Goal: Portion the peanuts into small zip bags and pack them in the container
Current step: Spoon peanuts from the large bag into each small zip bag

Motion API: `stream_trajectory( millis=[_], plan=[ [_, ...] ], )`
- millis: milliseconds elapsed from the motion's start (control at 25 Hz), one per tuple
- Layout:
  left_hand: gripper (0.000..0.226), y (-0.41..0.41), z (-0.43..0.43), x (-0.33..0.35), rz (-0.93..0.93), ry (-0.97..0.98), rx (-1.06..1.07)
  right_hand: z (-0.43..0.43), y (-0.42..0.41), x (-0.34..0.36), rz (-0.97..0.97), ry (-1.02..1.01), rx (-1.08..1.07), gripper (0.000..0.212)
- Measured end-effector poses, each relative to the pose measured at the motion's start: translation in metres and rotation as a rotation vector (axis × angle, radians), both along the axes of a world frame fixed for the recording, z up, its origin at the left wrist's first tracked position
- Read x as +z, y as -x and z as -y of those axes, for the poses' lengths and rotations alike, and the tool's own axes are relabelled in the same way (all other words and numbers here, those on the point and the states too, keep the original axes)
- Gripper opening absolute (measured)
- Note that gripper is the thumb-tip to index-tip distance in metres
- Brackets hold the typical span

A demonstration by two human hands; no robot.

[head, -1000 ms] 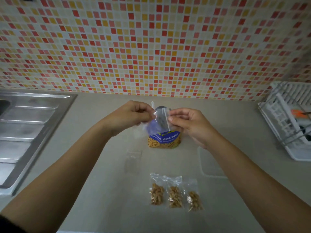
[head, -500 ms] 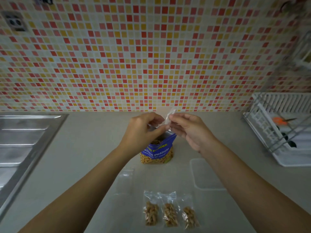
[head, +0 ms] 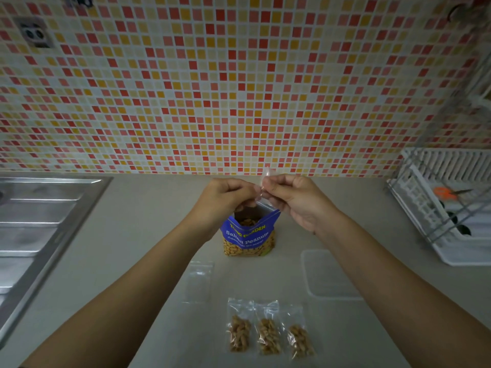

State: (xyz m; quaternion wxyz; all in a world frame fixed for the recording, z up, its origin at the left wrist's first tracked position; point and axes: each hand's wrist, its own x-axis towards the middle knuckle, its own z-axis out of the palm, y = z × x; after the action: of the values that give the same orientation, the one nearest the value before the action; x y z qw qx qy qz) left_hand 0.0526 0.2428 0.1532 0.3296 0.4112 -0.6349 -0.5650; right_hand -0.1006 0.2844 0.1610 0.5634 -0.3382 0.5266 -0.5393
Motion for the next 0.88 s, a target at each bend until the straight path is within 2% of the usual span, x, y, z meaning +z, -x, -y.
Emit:
stream_trajectory(
  millis=[80,200,320,440,560,640,720,800,880],
  plan=[
    [0.013,0.001,0.0,0.001,0.008,0.005,0.089,0.001,-0.001,0.0,-0.06,0.012,-0.021,0.002],
    [0.01,0.003,0.0,0.002,0.125,0.131,0.212,0.002,-0.003,-0.004,-0.371,0.047,-0.087,0.008],
    [0.016,0.004,0.0,0.0,0.266,0.306,0.203,-0.002,-0.006,-0.008,-0.679,0.143,-0.091,0.019],
    [0.009,0.004,0.002,0.002,0.32,0.404,0.158,-0.005,-0.004,-0.009,-0.784,0.26,-0.052,0.026],
    [0.01,0.002,0.005,0.005,0.278,0.35,0.135,-0.006,0.002,-0.01,-0.838,0.347,-0.019,0.034],
    [0.01,0.003,0.004,0.007,0.187,0.253,0.141,-0.008,0.003,-0.014,-0.937,0.387,0.051,0.057],
    [0.008,0.004,0.003,0.009,0.141,0.183,0.155,-0.009,0.002,-0.023,-1.121,0.43,0.072,0.081],
    [0.007,0.006,0.001,0.009,0.14,0.159,0.154,-0.009,-0.001,-0.033,-1.269,0.478,-0.021,0.083],
    [0.008,0.006,0.0,0.009,0.145,0.149,0.154,-0.007,-0.002,-0.039,-1.364,0.523,-0.13,0.072]
  ],
)
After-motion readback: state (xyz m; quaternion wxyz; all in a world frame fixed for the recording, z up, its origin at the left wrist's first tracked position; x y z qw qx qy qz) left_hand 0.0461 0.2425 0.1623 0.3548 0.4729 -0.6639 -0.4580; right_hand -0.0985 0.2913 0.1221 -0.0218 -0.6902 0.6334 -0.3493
